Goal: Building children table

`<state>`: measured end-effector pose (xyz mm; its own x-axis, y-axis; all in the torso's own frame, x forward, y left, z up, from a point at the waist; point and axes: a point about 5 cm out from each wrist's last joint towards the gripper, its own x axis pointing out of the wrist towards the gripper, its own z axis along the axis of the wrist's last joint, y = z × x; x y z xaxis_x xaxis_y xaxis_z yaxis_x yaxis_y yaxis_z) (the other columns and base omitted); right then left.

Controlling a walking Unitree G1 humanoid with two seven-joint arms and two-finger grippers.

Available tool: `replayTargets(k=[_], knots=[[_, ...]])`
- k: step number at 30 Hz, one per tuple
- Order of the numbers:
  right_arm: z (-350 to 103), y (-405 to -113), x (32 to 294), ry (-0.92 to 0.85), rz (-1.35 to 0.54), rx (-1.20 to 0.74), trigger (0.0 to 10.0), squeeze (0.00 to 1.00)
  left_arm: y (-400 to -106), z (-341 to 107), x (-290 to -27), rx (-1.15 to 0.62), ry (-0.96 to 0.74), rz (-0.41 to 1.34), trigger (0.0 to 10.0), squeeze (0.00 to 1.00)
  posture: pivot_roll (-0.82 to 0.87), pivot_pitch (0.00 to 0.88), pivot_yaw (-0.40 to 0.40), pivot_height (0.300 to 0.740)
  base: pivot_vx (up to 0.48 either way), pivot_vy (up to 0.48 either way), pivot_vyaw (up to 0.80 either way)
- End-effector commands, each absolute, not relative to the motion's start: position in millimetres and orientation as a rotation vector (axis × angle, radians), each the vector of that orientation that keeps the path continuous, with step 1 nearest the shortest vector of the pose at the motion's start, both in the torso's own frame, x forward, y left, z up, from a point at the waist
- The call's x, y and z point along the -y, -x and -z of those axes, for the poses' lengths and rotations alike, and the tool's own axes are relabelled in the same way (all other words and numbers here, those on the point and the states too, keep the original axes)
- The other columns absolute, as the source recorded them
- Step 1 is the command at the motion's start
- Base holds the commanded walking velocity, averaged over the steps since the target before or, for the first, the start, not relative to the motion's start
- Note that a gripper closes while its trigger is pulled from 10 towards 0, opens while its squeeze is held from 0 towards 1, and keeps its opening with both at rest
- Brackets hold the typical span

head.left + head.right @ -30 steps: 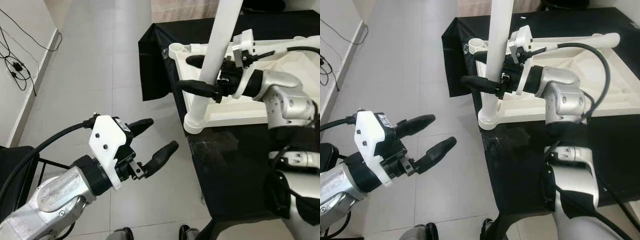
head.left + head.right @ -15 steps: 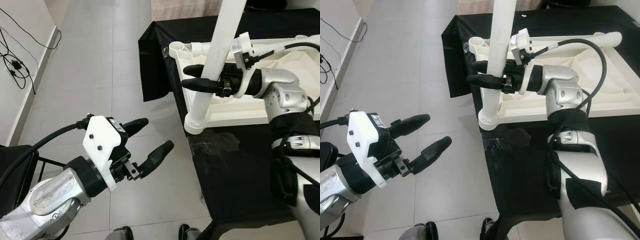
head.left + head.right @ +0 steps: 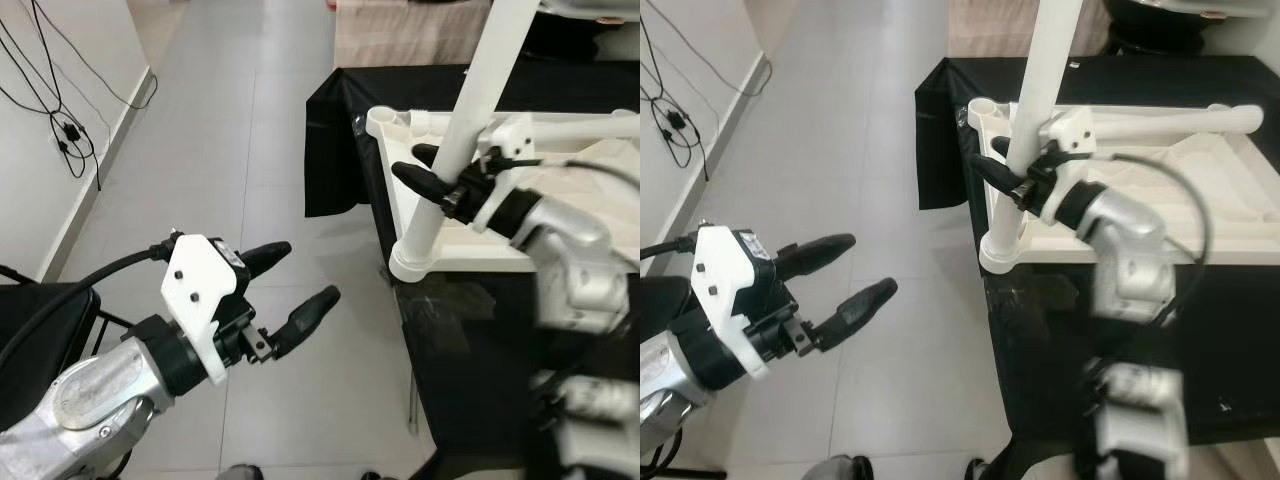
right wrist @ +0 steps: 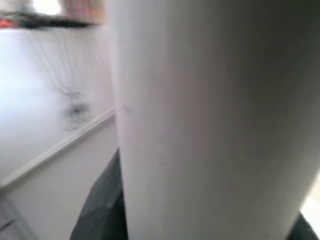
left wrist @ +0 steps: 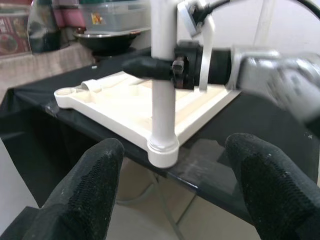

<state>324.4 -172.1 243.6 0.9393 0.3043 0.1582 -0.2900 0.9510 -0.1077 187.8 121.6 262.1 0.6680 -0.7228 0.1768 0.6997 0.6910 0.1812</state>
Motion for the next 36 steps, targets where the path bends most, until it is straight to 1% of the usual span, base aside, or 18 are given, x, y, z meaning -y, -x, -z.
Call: replayTargets(k=[1, 3, 7, 8, 12, 13, 14, 15, 17, 18, 19, 20, 21, 23, 24, 26, 27, 36], knots=[[-187, -312, 175, 0.090, -0.118, -0.084, 0.0, 0.00, -188, -262, -122, 0.239, -0.119, 0.814, 10.0, 0.00, 0.13, 0.232, -0.006, 0.740, 0.000, 0.000, 0.00], [-187, -312, 175, 0.090, -0.118, -0.084, 0.0, 0.00, -188, -262, -122, 0.239, -0.119, 0.814, 10.0, 0.00, 0.13, 0.232, -0.006, 0.740, 0.000, 0.000, 0.00], [-211, -324, 158, 0.062, -0.092, -0.004, 0.0, 0.00, -191, -263, -121, 0.249, -0.123, 0.824, 10.0, 0.00, 0.13, 0.217, -0.007, 0.740, 0.000, 0.000, 0.00], [-218, -326, 153, 0.056, -0.097, 0.010, 10.0, 0.00, -192, -264, -121, 0.253, -0.123, 0.822, 10.0, 0.00, 0.13, 0.216, -0.009, 0.740, 0.000, 0.000, 0.00], [-225, -324, 144, 0.030, -0.113, 0.026, 10.0, 0.00, -192, -264, -122, 0.258, -0.122, 0.817, 10.0, 0.00, 0.13, 0.216, -0.015, 0.740, 0.000, 0.000, 0.00], [-226, -323, 141, 0.012, -0.133, 0.035, 10.0, 0.93, -192, -264, -122, 0.258, -0.122, 0.817, 10.0, 0.00, 0.13, 0.216, -0.015, 0.740, 0.000, 0.000, 0.00], [-226, -323, 141, 0.012, -0.133, 0.035, 10.0, 0.93, -192, -264, -122, 0.258, -0.122, 0.817, 10.0, 0.00, 0.13, 0.216, -0.015, 0.740, 0.000, 0.000, 0.00], [-227, -322, 139, 0.000, -0.147, 0.041, 10.0, 1.00, -191, -264, -122, 0.258, -0.122, 0.816, 10.0, 0.00, 0.13, 0.216, -0.015, 0.740, 0.000, 0.000, 0.00], [-242, -327, 139, -0.009, -0.294, 0.127, 10.0, 1.00, -190, -264, -122, 0.257, -0.121, 0.812, 10.0, 0.00, 0.14, 0.219, -0.021, 0.740, 0.000, 0.000, 0.00], [-242, -327, 139, -0.009, -0.294, 0.127, 10.0, 1.00, -190, -264, -122, 0.257, -0.121, 0.812, 10.0, 0.00, 0.14, 0.219, -0.021, 0.740, 0.000, 0.000, 0.00], [-247, -329, 136, -0.015, -0.411, 0.150, 10.0, 1.00, -190, -264, -122, 0.257, -0.120, 0.809, 10.0, 0.00, 0.13, 0.219, -0.021, 0.740, 0.000, 0.000, 0.00], [-247, -329, 136, -0.015, -0.411, 0.150, 10.0, 1.00, -190, -264, -122, 0.257, -0.120, 0.809, 10.0, 0.00, 0.13, 0.219, -0.021, 0.740, 0.000, 0.000, 0.00], [-252, -328, 129, -0.001, -0.642, 0.170, 10.0, 1.00, -190, -264, -121, 0.258, -0.118, 0.809, 10.0, 0.00, 0.13, 0.223, -0.023, 0.740, 0.000, 0.000, 0.00], [-252, -327, 127, 0.010, -0.720, 0.174, 10.0, 1.00, -190, -264, -120, 0.258, -0.118, 0.809, 10.0, 0.00, 0.13, 0.223, -0.023, 0.740, 0.000, 0.000, 0.00], [-253, -331, 129, 0.025, -0.790, 0.181, 10.0, 0.51, -190, -264, -118, 0.261, -0.116, 0.812, 10.0, 0.00, 0.14, 0.223, -0.023, 0.740, 0.000, 0.000, 0.00], [-253, -331, 129, 0.025, -0.790, 0.181, 10.0, 0.51, -190, -264, -118, 0.261, -0.116, 0.812, 10.0, 0.00, 0.14, 0.223, -0.023, 0.740, 0.000, 0.000, 0.00], [-256, -337, 131, 0.064, -0.837, 0.188, 10.0, 0.00, -189, -265, -117, 0.263, -0.115, 0.813, 10.0, 0.00, 0.14, 0.228, -0.024, 0.740, 0.000, 0.000, 0.00], [-275, -359, 137, 0.146, -1.012, 0.229, 10.0, 0.00, -183, -264, -118, 0.255, -0.117, 0.798, 10.0, 0.00, 0.16, 0.249, -0.024, 0.740, 0.000, 0.000, 0.00]])
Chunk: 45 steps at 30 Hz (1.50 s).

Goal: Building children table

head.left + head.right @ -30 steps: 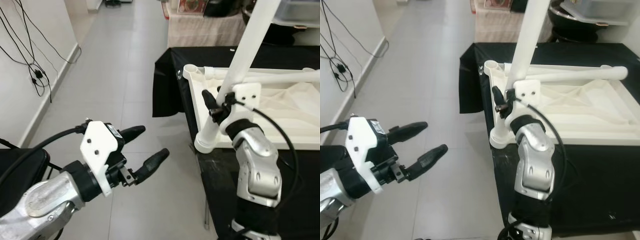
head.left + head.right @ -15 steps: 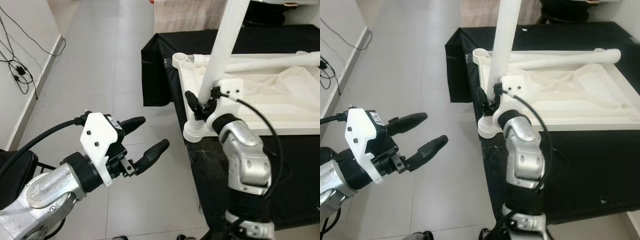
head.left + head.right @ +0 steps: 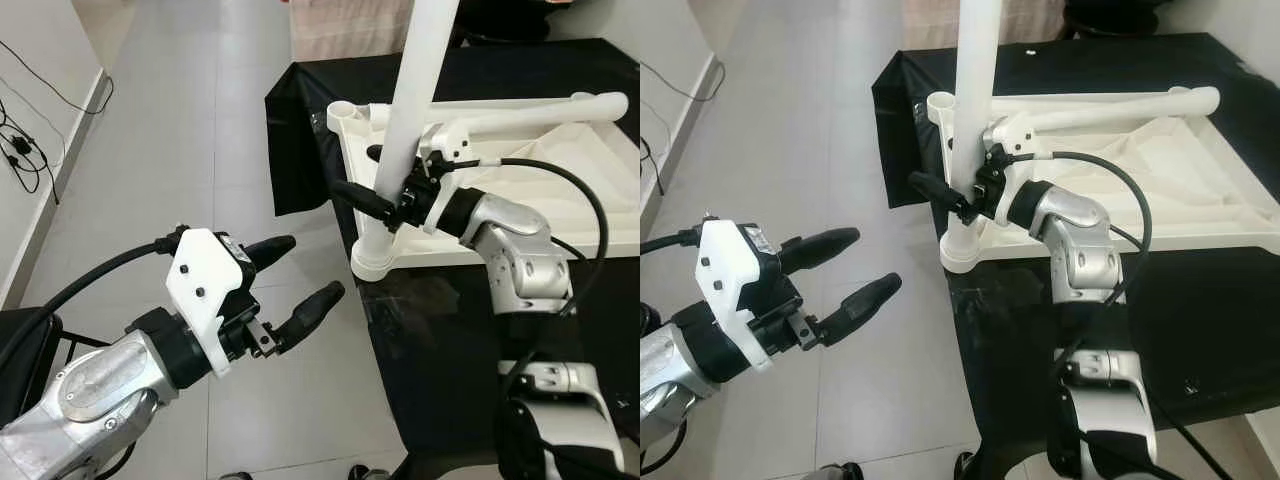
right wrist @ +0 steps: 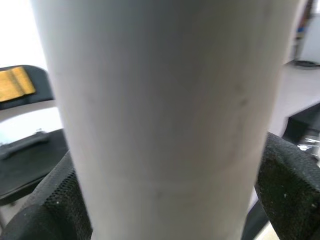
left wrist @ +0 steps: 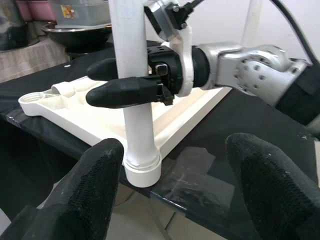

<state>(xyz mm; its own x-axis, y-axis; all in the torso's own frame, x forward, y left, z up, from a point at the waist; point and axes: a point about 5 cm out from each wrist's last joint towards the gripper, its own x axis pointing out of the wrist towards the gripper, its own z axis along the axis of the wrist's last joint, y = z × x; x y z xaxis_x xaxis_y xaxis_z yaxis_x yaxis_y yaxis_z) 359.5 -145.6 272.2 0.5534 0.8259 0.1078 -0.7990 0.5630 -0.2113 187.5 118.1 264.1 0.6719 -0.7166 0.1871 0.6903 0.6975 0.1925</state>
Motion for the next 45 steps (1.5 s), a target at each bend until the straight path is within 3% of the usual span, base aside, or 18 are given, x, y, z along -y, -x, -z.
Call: replayTargets(k=[1, 11, 12, 13, 14, 25, 31, 33, 34, 35, 36, 40, 45], knots=[[-278, -363, 141, 0.168, -1.090, 0.229, 10.0, 0.00, -181, -265, -120, 0.251, -0.117, 0.792, 10.0, 0.00, 0.17, 0.257, -0.024, 0.740, 0.000, 0.000, 0.00], [-283, -364, 162, 0.236, -1.249, 0.185, 10.0, 0.00, -179, -264, -122, 0.237, -0.113, 0.790, 10.0, 0.00, 0.18, 0.275, -0.017, 0.740, 0.000, 0.000, 0.00], [-283, -363, 164, 0.253, -1.264, 0.175, 4.0, 0.00, -179, -264, -122, 0.235, -0.112, 0.791, 10.0, 0.00, 0.17, 0.276, -0.016, 0.740, 0.000, 0.000, 0.00], [-283, -363, 165, 0.265, -1.276, 0.169, 4.0, 0.00, -179, -263, -122, 0.234, -0.112, 0.792, 10.0, 0.00, 0.17, 0.277, -0.014, 0.740, 0.000, 0.000, 0.00], [-285, -362, 166, 0.256, -1.288, 0.168, 0.0, 0.00, -179, -263, -122, 0.233, -0.110, 0.792, 10.0, 0.00, 0.17, 0.277, -0.014, 0.740, 0.000, 0.000, 0.00], [-286, -361, 183, 0.274, -1.294, 0.160, 0.0, 0.00, -181, -262, -122, 0.228, -0.091, 0.802, 10.0, 0.00, 0.15, 0.271, -0.007, 0.740, 0.000, 0.000, 0.00], [-261, -349, 197, 0.311, -1.057, 0.079, 0.0, 0.00, -183, -262, -121, 0.232, -0.090, 0.805, 10.0, 0.00, 0.12, 0.265, -0.023, 0.740, 0.000, 0.000, 0.00], [-235, -338, 185, 0.212, -0.794, 0.010, 0.0, 0.00, -183, -260, -121, 0.230, -0.087, 0.806, 10.0, 0.00, 0.11, 0.257, -0.026, 0.740, 0.000, 0.000, 0.00], [-235, -338, 185, 0.212, -0.794, 0.010, 0.0, 0.00, -183, -260, -121, 0.230, -0.087, 0.806, 10.0, 0.00, 0.11, 0.257, -0.026, 0.740, 0.000, 0.000, 0.00], [-212, -327, 176, 0.128, -0.509, -0.051, 0.0, 0.00, -184, -260, -120, 0.230, -0.084, 0.808, 10.0, 0.00, 0.10, 0.254, -0.018, 0.740, 0.000, 0.000, 0.00], [-189, -304, 160, 0.072, -0.347, -0.113, 0.0, 0.00, -185, -260, -119, 0.233, -0.079, 0.814, 10.0, 0.00, 0.10, 0.253, -0.010, 0.740, 0.000, 0.000, 0.00], [-175, -281, 142, 0.015, -0.216, -0.142, 0.0, 0.00, -188, -261, -117, 0.239, -0.075, 0.833, 10.0, 0.00, 0.09, 0.247, 0.002, 0.740, 0.000, 0.000, 0.00], [-184, -297, 137, 0.051, -0.224, -0.073, 0.0, 0.00, -191, -261, -116, 0.242, -0.081, 0.851, 10.0, 0.00, 0.08, 0.221, 0.008, 0.740, 0.000, 0.000, 0.00]])
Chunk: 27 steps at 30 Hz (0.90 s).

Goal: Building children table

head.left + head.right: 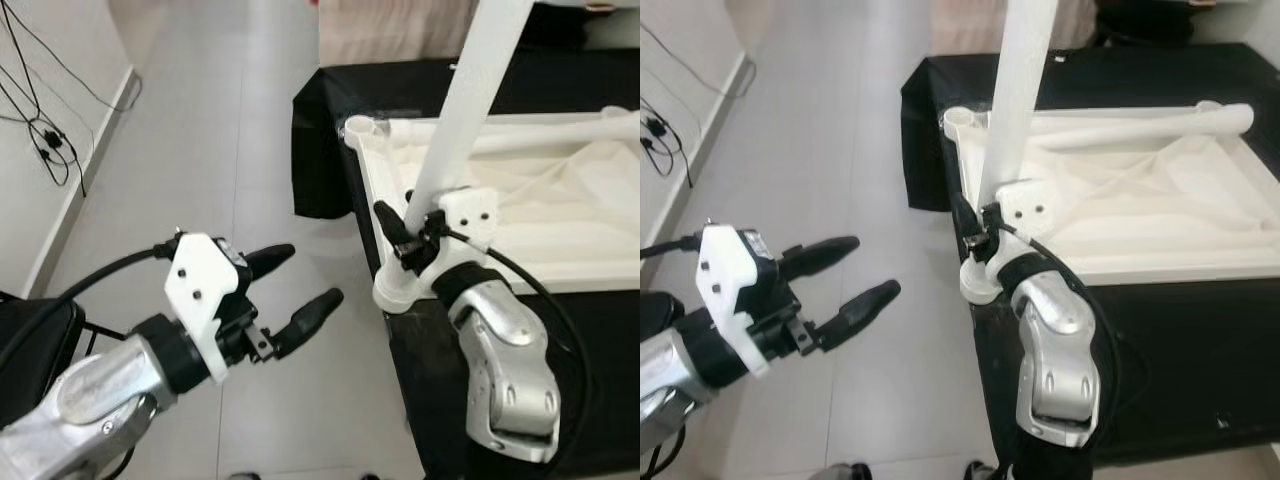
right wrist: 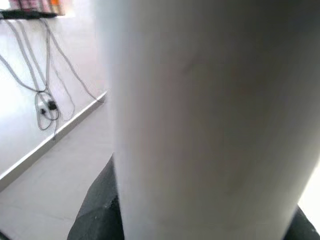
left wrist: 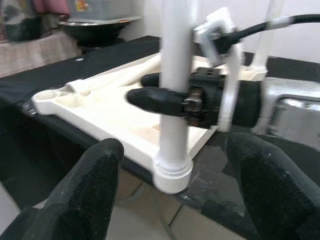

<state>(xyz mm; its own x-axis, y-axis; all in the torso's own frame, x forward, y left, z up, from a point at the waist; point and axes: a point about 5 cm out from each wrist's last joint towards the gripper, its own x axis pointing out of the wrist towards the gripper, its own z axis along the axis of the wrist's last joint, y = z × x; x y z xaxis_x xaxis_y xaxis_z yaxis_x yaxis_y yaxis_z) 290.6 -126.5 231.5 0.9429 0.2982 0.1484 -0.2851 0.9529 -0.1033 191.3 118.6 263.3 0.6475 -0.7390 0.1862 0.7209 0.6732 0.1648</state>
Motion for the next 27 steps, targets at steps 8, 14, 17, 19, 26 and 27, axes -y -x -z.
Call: replayTargets(k=[8, 14, 17, 19, 26, 27], knots=[[-213, -313, 143, 0.065, -0.126, -0.018, 10.0, 1.00, -192, -264, -116, 0.262, -0.088, 0.831, 10.0, 0.00, 0.10, 0.212, -0.010, 0.740, 0.000, 0.000, 0.00], [-234, -323, 145, 0.061, -0.259, 0.069, 10.0, 1.00, -192, -264, -116, 0.266, -0.088, 0.822, 10.0, 0.00, 0.11, 0.211, -0.017, 0.740, 0.000, 0.000, 0.00], [-246, -331, 141, 0.064, -0.432, 0.131, 10.0, 1.00, -192, -264, -115, 0.268, -0.089, 0.821, 10.0, 0.00, 0.11, 0.212, -0.017, 0.740, 0.000, 0.000, 0.00], [-254, -336, 139, 0.086, -0.537, 0.171, 10.0, 0.51, -192, -264, -115, 0.269, -0.089, 0.822, 10.0, 0.00, 0.11, 0.215, -0.019, 0.740, 0.000, 0.000, 0.00], [-281, -363, 149, 0.074, -0.897, 0.198, 10.0, 0.00, -186, -263, -115, 0.263, -0.088, 0.809, 10.0, 0.00, 0.14, 0.235, -0.029, 0.740, 0.000, 0.000, 0.00], [-281, -363, 149, 0.074, -0.897, 0.198, 10.0, 0.00, -186, -263, -115, 0.263, -0.088, 0.809, 10.0, 0.00, 0.14, 0.235, -0.029, 0.740, 0.000, 0.000, 0.00]])
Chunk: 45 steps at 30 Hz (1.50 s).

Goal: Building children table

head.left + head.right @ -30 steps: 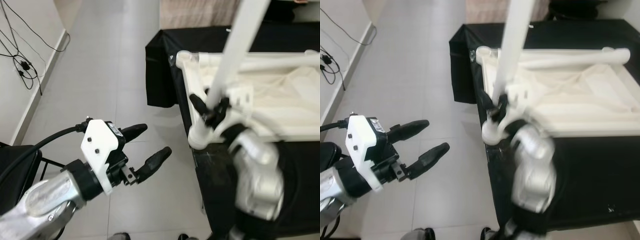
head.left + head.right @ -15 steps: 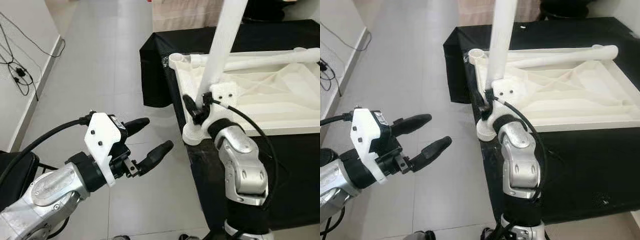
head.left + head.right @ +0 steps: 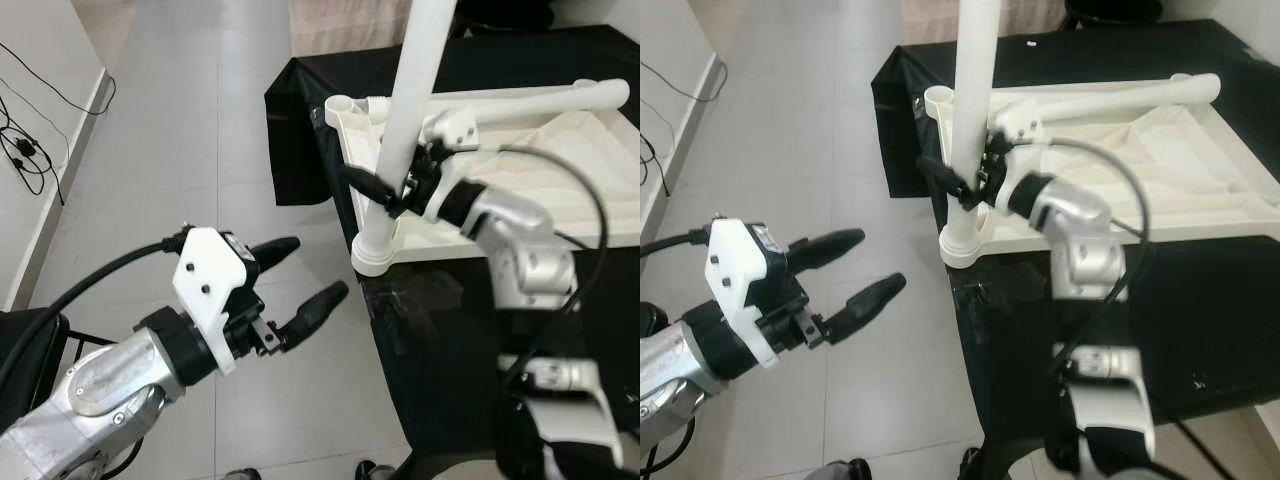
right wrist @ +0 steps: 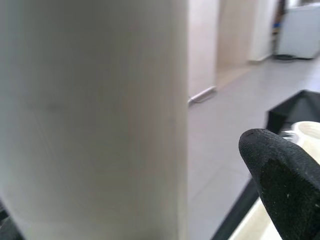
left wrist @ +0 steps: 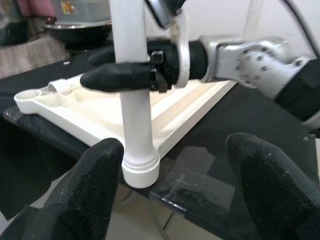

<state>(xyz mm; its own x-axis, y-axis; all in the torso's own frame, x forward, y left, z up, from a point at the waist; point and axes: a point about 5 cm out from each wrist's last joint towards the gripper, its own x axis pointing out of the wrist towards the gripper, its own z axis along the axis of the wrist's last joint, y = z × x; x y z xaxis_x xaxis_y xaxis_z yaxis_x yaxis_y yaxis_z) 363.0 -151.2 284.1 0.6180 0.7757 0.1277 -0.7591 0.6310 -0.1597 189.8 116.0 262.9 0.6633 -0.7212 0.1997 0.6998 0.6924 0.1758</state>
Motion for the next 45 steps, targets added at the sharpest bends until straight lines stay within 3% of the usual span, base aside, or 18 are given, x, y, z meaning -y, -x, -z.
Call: replayTargets(k=[1, 3, 4, 10, 11, 12, 13, 24, 31, 32, 33, 34, 36, 38, 40, 42, 45], knots=[[-281, -365, 150, 0.081, -0.945, 0.184, 10.0, 0.00, -186, -263, -116, 0.260, -0.090, 0.802, 10.0, 0.00, 0.15, 0.240, -0.029, 0.740, 0.000, 0.000, 0.00], [-282, -366, 152, 0.101, -0.986, 0.182, 10.0, 0.00, -184, -263, -117, 0.258, -0.092, 0.798, 10.0, 0.00, 0.16, 0.244, -0.031, 0.740, 0.000, 0.000, 0.00], [-283, -368, 152, 0.130, -1.093, 0.167, 10.0, 0.00, -182, -263, -120, 0.252, -0.101, 0.784, 10.0, 0.00, 0.18, 0.254, -0.032, 0.740, 0.000, 0.000, 0.00], [-289, -371, 153, 0.136, -1.201, 0.161, 10.0, 0.00, -178, -264, -123, 0.243, -0.109, 0.769, 10.0, 0.00, 0.20, 0.274, -0.030, 0.740, 0.000, 0.000, 0.00], [-290, -372, 153, 0.130, -1.217, 0.162, 5.7, 0.00, -177, -263, -123, 0.241, -0.109, 0.768, 10.0, 0.00, 0.20, 0.277, -0.029, 0.740, 0.000, 0.000, 0.00], [-291, -372, 154, 0.126, -1.228, 0.164, 5.7, 0.00, -176, -263, -123, 0.239, -0.109, 0.769, 10.0, 0.00, 0.20, 0.277, -0.029, 0.740, 0.000, 0.000, 0.00], [-292, -373, 155, 0.123, -1.241, 0.162, 0.0, 0.00, -176, -263, -123, 0.237, -0.110, 0.769, 10.0, 0.00, 0.20, 0.282, -0.025, 0.740, 0.000, 0.000, 0.00], [-294, -375, 169, 0.140, -1.269, 0.169, 0.0, 0.00, -176, -262, -123, 0.223, -0.103, 0.776, 10.0, 0.00, 0.18, 0.286, -0.021, 0.740, 0.000, 0.000, 0.00], [-285, -371, 181, 0.168, -1.102, 0.189, 0.0, 0.00, -178, -262, -122, 0.223, -0.096, 0.777, 10.0, 0.00, 0.16, 0.275, -0.037, 0.740, 0.000, 0.000, 0.00], [-271, -363, 182, 0.118, -0.806, 0.196, 0.0, 0.00, -179, -261, -121, 0.224, -0.094, 0.777, 10.0, 0.00, 0.15, 0.266, -0.038, 0.740, 0.000, 0.000, 0.00], [-264, -360, 185, 0.133, -0.638, 0.179, 0.0, 0.00, -180, -261, -121, 0.225, -0.093, 0.778, 10.0, 0.00, 0.15, 0.261, -0.035, 0.740, 0.000, 0.000, 0.00], [-260, -359, 186, 0.149, -0.535, 0.169, 0.0, 0.00, -180, -260, -122, 0.225, -0.092, 0.778, 10.0, 0.00, 0.15, 0.261, -0.035, 0.740, 0.000, 0.000, 0.00], [-260, -359, 186, 0.149, -0.535, 0.169, 0.0, 0.00, -180, -260, -122, 0.225, -0.092, 0.778, 10.0, 0.00, 0.15, 0.261, -0.035, 0.740, 0.000, 0.000, 0.00], [-231, -330, 197, 0.103, -0.081, 0.114, 0.0, 0.00, -183, -261, -120, 0.235, -0.090, 0.791, 10.0, 0.00, 0.13, 0.245, -0.027, 0.740, 0.000, 0.000, 0.00], [-231, -330, 197, 0.103, -0.081, 0.114, 0.0, 0.00, -183, -261, -120, 0.235, -0.090, 0.791, 10.0, 0.00, 0.13, 0.245, -0.027, 0.740, 0.000, 0.000, 0.00], [-213, -312, 194, 0.100, 0.051, 0.069, 0.0, 0.00, -186, -262, -118, 0.244, -0.092, 0.806, 10.0, 0.00, 0.10, 0.228, -0.012, 0.740, 0.000, 0.000, 0.00], [-217, -322, 183, 0.097, 0.008, 0.091, 0.0, 0.00, -189, -261, -116, 0.246, -0.094, 0.818, 10.0, 0.00, 0.10, 0.211, -0.012, 0.740, 0.000, 0.000, 0.00]])
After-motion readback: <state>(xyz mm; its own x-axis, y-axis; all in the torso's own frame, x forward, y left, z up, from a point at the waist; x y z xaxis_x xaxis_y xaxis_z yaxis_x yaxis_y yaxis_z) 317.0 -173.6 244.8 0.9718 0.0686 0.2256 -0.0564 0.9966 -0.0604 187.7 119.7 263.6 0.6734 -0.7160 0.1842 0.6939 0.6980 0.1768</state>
